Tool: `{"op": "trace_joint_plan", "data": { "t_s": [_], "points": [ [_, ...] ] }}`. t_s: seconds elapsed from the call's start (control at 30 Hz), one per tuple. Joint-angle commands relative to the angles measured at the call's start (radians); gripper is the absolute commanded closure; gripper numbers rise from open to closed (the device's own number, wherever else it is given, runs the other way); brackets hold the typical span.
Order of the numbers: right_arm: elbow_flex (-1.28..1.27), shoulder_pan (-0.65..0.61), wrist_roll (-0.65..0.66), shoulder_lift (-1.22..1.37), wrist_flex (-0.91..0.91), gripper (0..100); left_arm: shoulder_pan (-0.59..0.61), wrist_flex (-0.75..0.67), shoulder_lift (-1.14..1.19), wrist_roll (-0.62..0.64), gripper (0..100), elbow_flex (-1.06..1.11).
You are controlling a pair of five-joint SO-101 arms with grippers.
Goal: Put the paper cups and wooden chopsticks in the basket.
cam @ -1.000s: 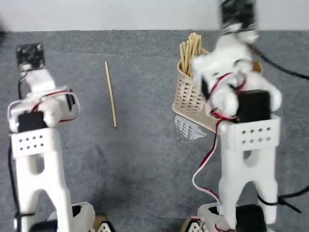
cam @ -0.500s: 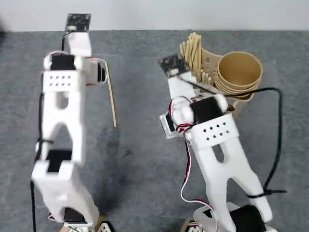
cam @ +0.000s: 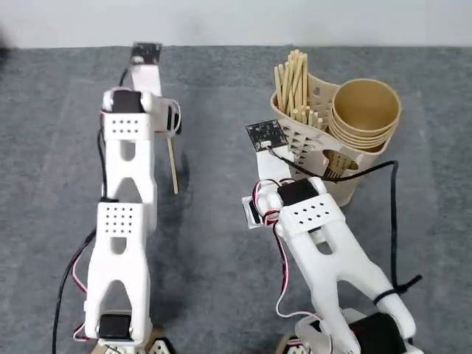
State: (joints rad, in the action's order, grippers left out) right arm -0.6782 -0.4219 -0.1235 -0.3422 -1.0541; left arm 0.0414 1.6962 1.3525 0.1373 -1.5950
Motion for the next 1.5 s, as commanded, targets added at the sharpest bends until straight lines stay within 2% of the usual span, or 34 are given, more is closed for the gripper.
{"op": "trace_joint_plan", "data": {
  "t_s": [0.0, 0.27, 0.47, 0.63, 1.13, 1.3, 1.47],
  "points": [
    [0.002, -0.002, -0.011, -0.041, 0.015, 99.0, -0.009, -0.061, 0.051, -0.005, 82, -0.082],
    [0.0, 0.004, -0.012, -0.041, 0.015, 99.0, -0.008, -0.147, 0.14, -0.008, 98, -0.082],
    [0.0, 0.005, -0.012, -0.041, 0.013, 99.0, -0.037, -0.06, 0.129, -0.086, 99, -0.085],
    [0.0, 0.005, -0.012, -0.041, 0.013, 99.0, -0.08, 0.057, -0.008, -0.086, 99, -0.085],
    [-0.002, -0.002, -0.009, -0.041, -0.071, 99.0, -0.141, 0.055, -0.494, -0.063, 99, -0.084],
    [-0.025, -0.01, -0.009, -0.041, -0.068, 99.0, -0.218, -0.012, -0.644, 0.008, 99, -0.084],
    [-0.072, -0.067, -0.009, -0.041, -0.062, 99.0, -0.331, -0.17, -0.729, 0.069, 99, -0.084]
  ]
}}
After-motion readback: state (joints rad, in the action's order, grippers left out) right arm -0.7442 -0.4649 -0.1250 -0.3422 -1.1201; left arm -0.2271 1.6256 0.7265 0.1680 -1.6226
